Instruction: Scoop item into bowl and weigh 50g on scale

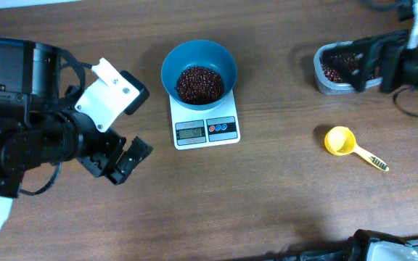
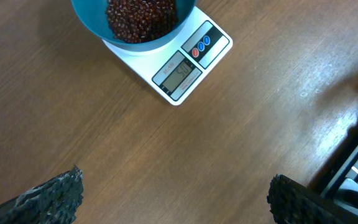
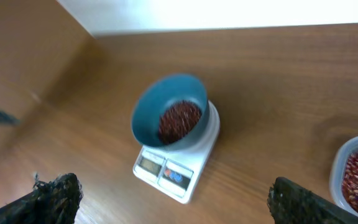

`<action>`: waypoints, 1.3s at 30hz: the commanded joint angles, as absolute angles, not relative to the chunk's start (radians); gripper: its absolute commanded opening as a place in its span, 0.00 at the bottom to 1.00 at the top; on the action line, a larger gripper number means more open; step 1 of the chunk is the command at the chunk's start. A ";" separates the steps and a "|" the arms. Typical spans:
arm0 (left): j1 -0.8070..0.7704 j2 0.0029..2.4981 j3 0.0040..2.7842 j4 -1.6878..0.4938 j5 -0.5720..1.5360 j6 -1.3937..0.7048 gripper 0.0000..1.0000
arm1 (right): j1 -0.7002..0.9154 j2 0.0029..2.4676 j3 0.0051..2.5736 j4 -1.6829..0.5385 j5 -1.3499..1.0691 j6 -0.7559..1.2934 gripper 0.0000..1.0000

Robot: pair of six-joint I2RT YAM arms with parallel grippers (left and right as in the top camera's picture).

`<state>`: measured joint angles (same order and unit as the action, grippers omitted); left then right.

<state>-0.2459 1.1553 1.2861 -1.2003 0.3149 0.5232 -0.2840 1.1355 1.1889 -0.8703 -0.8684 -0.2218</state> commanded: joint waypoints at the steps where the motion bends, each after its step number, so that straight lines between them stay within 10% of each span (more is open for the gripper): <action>1: -0.247 1.150 1.284 -1.198 0.325 0.521 0.99 | -0.120 0.981 1.168 -0.893 -0.541 -0.229 0.99; 14: -0.247 1.150 1.284 -1.198 0.325 0.521 0.99 | 0.079 0.265 0.540 -0.551 -0.292 -0.073 0.99; 39: -0.247 1.150 1.284 -1.198 0.325 0.521 0.99 | 0.124 0.003 0.220 -0.388 -0.186 -0.183 0.99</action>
